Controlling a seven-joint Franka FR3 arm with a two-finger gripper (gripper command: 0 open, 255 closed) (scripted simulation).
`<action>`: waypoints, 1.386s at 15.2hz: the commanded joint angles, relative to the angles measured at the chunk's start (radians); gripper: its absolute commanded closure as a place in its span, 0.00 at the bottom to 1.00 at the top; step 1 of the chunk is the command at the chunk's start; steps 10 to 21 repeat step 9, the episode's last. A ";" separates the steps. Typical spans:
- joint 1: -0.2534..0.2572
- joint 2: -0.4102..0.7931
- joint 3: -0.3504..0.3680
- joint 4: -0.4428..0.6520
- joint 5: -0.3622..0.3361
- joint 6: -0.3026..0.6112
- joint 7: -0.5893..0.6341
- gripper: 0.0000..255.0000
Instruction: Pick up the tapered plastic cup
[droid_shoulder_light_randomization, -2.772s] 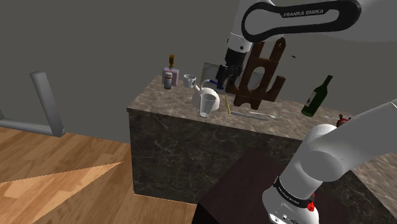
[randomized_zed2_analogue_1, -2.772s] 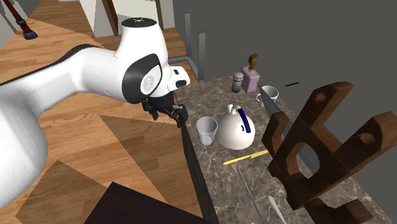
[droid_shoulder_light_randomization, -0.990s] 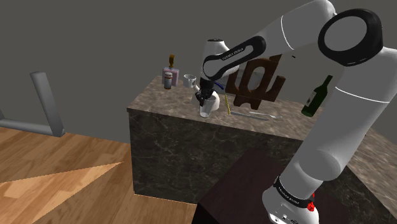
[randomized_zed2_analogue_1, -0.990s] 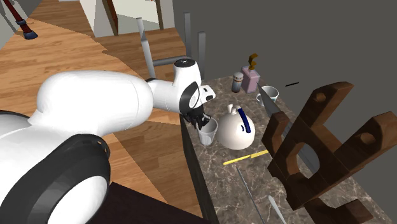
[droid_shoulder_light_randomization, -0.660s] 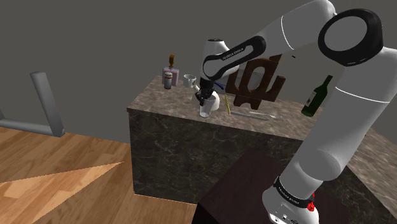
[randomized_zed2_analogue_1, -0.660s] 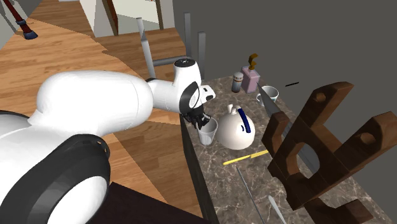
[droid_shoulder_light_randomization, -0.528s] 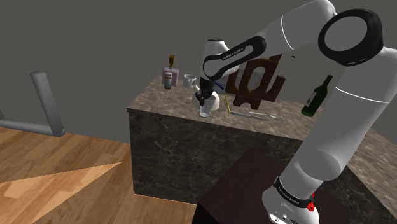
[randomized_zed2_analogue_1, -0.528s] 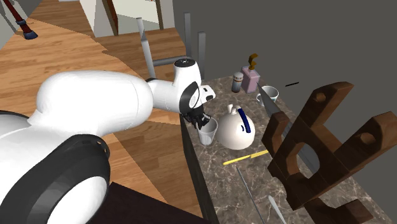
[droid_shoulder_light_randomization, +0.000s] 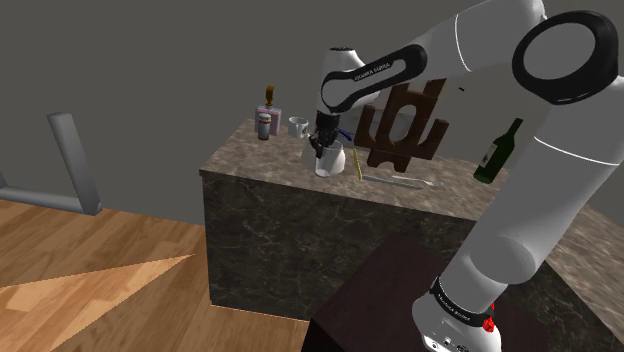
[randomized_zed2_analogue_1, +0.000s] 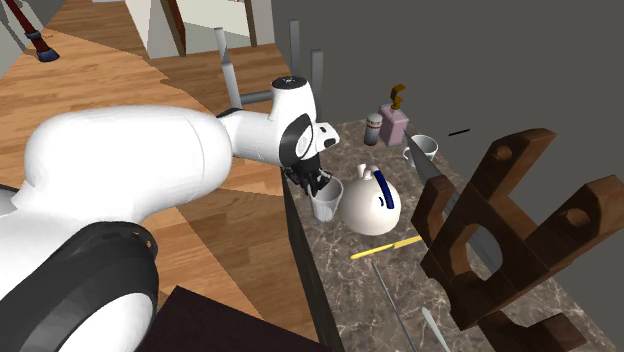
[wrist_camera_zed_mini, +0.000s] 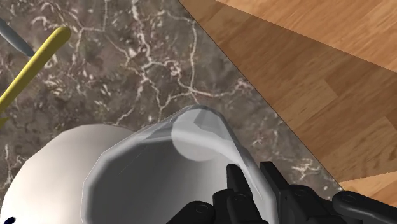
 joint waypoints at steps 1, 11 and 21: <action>0.000 -0.011 0.000 0.016 0.002 -0.027 -0.004 1.00; 0.001 -0.041 0.001 0.066 0.006 -0.107 -0.012 1.00; 0.001 -0.041 0.001 0.066 0.006 -0.107 -0.012 1.00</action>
